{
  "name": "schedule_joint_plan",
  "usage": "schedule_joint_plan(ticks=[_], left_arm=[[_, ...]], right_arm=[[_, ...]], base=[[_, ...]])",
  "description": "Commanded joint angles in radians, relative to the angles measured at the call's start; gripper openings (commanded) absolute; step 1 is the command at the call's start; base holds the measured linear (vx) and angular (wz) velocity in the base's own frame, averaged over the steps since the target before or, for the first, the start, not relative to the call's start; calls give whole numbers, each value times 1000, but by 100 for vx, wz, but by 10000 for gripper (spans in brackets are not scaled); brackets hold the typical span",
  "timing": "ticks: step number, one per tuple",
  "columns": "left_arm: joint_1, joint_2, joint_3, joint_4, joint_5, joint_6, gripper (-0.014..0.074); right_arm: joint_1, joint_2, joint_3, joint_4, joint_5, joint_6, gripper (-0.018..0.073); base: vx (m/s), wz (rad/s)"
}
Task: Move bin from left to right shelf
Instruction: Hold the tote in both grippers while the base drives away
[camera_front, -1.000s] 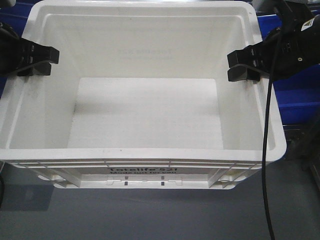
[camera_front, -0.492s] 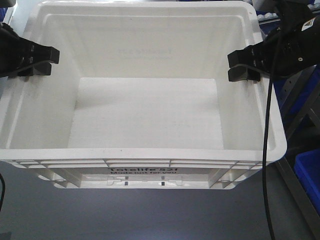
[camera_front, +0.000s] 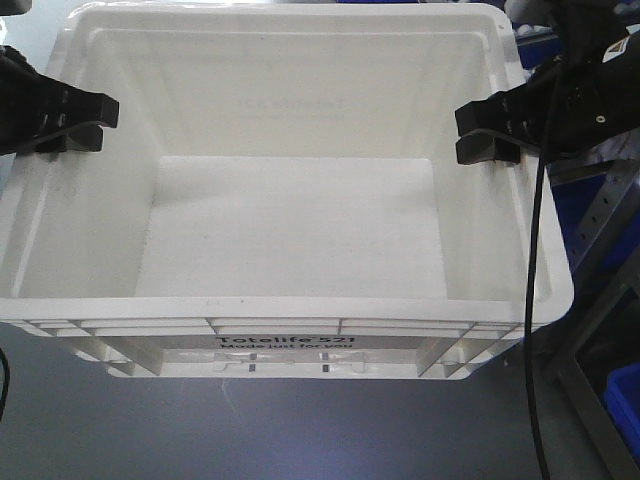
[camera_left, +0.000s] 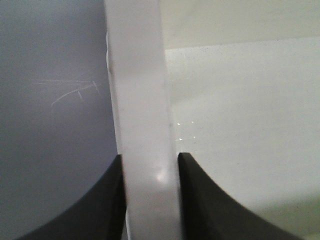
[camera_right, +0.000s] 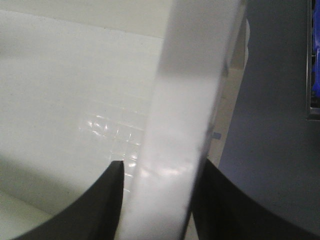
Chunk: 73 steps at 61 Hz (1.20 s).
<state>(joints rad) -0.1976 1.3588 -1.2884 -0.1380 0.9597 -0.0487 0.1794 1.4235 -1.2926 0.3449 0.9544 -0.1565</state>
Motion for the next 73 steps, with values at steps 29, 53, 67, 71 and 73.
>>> schedule_joint_plan(ticks=[29,53,67,71,73], left_arm=[[-5,-47,-40,-1,-93,29,-8],[-5,-47,-40,-1,-92,29,-8],[-5,-47,-40,-1,-93,29,-8],[-5,-47,-40,-1,-93,29,-8],[-5,-47,-40,-1,-93,29,-8]], right_arm=[[-5,-43,-36,5,-73,-19,-4],[-5,-43,-36,5,-74,-19,-4],[-5,-43,-36,6,-74,-19,-4],[-5,-43,-36,6,-74,-19,-4],[-5,-43,-36,6,-74,-19,-4]], base=[[43,5],[45,1],[46,1],[46,5],[46,8]])
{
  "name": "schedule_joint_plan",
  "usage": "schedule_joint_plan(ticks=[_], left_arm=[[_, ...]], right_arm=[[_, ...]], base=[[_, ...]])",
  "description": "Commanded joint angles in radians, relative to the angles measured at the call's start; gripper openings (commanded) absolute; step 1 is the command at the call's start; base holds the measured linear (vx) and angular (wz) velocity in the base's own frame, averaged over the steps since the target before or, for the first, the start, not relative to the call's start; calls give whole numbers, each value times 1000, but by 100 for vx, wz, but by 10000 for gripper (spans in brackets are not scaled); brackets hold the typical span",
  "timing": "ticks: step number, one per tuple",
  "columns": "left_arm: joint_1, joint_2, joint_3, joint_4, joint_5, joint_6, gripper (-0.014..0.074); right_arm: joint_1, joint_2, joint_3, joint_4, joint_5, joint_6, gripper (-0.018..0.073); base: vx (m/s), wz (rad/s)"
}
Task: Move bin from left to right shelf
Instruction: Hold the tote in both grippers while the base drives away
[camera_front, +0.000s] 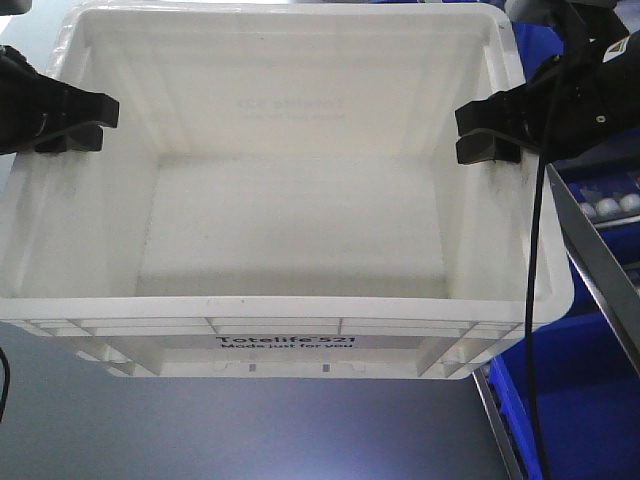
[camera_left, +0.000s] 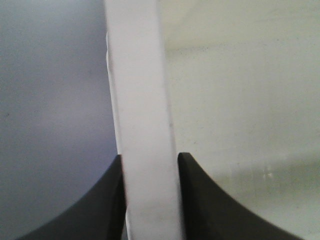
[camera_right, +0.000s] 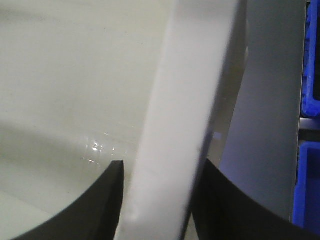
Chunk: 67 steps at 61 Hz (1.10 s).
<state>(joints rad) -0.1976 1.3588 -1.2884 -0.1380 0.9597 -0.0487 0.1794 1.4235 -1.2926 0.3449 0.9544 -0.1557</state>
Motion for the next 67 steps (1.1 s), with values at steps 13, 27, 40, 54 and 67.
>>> schedule_joint_plan(ticks=[13,27,40,54,67], left_arm=[[-5,-47,-40,-1,-93,29,-8],[-5,-47,-40,-1,-93,29,-8],[-5,-47,-40,-1,-93,29,-8],[-5,-47,-40,-1,-93,29,-8],[-5,-47,-40,-1,-93,29,-8]], right_arm=[[-5,-43,-36,5,-74,-20,-4],[-5,-43,-36,5,-74,-20,-4],[-5,-43,-36,5,-74,-20,-4],[-5,-43,-36,2,-74,-20,-4],[-5,-43,-36,2,-74,-20,-4]], base=[[47,13],[47,21],[47,23],[47,15],[48,1]])
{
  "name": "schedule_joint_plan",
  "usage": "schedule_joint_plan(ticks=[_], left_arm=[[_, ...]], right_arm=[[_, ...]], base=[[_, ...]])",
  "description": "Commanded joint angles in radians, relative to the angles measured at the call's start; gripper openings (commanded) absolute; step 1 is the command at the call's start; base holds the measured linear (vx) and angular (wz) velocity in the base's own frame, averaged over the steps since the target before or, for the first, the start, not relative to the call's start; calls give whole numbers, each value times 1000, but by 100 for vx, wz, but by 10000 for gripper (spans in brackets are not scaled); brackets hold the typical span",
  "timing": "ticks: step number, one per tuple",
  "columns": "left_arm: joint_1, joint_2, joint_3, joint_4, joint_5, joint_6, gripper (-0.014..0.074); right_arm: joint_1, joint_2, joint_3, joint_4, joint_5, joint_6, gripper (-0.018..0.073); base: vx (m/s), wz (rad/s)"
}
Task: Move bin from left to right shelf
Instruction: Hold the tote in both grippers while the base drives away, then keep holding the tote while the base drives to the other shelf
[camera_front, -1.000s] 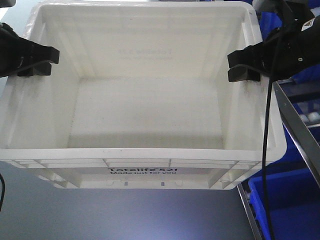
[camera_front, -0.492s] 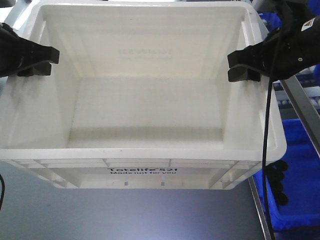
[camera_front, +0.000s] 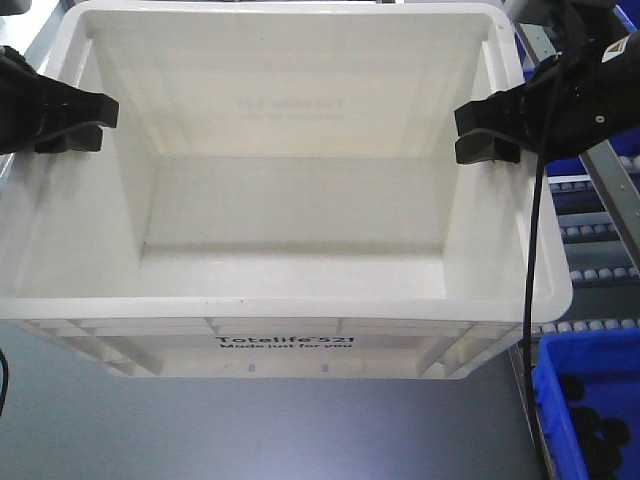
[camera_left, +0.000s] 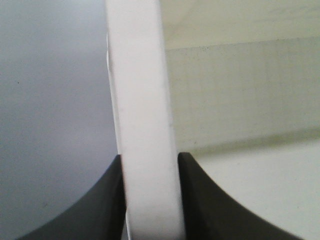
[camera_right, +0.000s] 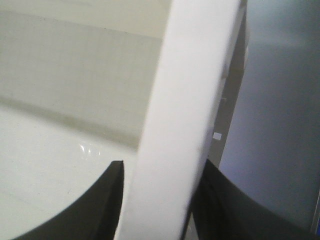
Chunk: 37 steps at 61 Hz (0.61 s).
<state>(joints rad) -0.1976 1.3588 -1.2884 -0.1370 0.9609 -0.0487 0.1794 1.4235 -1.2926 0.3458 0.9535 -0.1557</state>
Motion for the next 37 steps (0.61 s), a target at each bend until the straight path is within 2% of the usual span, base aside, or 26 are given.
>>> schedule_joint_plan(ticks=[1,37], left_arm=[[-5,-47,-40,-2,-94,29,-8],[-5,-47,-40,-2,-94,29,-8]], right_arm=[[-5,-43,-36,1,-73,-20,-4],[-5,-43,-36,2,-73,-20,-4]], base=[[49,-4],[49,-5]])
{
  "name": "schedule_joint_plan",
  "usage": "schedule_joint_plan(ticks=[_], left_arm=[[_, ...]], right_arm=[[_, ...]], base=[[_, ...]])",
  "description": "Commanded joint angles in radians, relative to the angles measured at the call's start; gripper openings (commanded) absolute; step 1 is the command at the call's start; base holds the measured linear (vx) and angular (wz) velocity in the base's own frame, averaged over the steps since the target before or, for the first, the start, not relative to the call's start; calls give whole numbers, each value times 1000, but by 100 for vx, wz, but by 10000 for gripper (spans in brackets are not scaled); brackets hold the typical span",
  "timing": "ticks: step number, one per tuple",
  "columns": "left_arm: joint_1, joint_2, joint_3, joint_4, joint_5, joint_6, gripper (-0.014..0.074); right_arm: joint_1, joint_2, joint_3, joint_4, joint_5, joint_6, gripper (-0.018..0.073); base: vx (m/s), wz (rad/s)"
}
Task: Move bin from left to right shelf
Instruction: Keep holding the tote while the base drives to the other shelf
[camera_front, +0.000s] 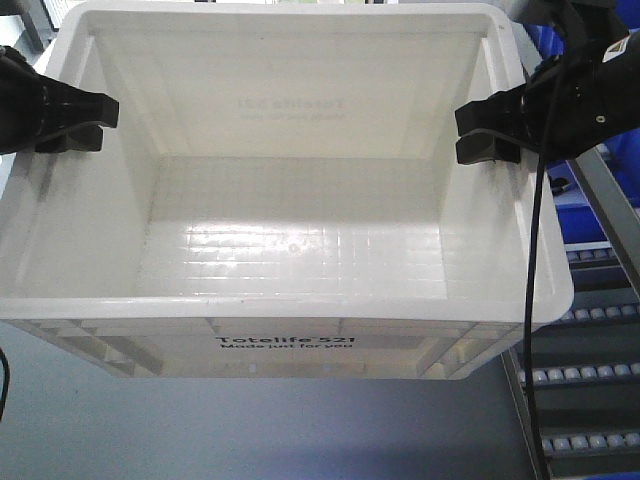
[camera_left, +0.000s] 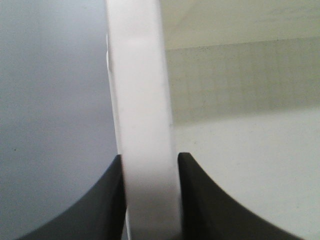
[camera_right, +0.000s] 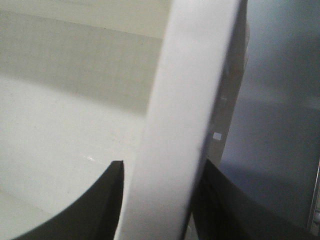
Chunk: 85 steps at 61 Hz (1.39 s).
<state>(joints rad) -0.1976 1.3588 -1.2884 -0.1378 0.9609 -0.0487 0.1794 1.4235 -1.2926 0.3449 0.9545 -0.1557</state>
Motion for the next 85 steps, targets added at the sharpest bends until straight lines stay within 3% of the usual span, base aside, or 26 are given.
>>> schedule_joint_plan(ticks=[1,55,85], left_arm=[[-5,-47,-40,-1,-94,29,-8],[-5,-47,-40,-2,-95,29,-8],[-5,-47,-40,-2,-95,29,-8]], right_arm=[[-5,-43,-36,3,-74,-20,-4],[-5,-43,-36,2,-75,-20,-4],[-5,-43,-36,1,-75,-20,-4]], base=[[50,0],[49,7],[38,48]])
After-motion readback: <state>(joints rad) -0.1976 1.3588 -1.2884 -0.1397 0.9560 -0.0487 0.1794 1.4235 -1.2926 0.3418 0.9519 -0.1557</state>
